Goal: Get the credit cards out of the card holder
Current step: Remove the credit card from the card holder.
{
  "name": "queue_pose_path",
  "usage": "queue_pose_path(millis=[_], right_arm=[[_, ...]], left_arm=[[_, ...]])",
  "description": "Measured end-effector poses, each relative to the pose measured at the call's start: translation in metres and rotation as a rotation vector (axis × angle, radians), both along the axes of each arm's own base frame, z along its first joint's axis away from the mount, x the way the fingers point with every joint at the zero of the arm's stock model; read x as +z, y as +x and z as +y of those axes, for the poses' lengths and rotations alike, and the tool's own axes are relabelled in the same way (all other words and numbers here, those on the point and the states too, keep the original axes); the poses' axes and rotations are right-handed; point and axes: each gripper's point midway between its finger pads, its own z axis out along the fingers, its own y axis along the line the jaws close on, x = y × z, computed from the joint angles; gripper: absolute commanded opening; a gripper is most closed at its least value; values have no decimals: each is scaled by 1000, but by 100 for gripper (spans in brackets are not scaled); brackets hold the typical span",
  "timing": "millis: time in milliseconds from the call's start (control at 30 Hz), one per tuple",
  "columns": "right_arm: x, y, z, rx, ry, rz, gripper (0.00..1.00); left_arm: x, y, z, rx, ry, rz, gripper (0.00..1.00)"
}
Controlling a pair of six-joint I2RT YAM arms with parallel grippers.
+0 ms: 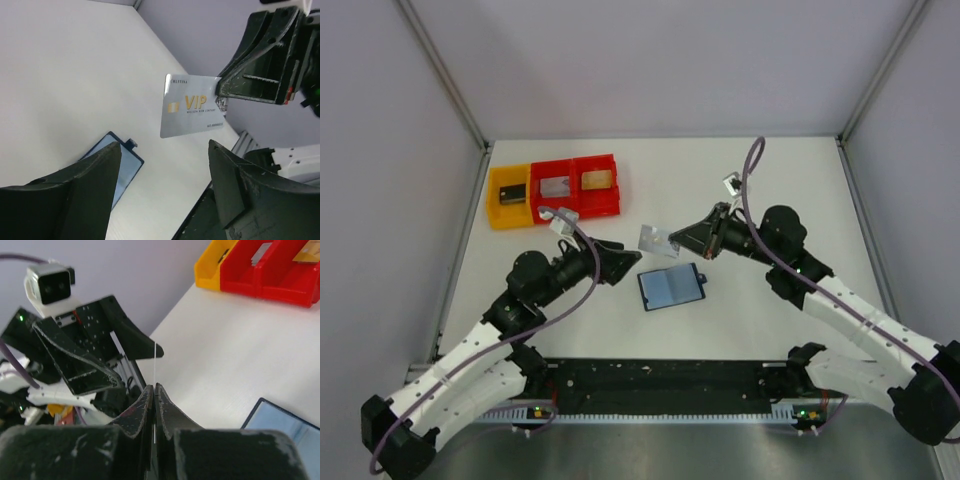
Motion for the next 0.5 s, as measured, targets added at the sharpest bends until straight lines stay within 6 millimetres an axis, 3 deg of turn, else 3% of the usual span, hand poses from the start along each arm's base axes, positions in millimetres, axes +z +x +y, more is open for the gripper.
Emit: queue_pose_path(millis=[200, 500], right_arm=[[-2, 16, -2, -148, 195, 153, 0], [23, 21, -2, -218, 395, 213, 0]], left_arm=[[-6, 7, -8, 37, -238, 145, 74], [16, 13, -22, 10, -408, 203, 69]])
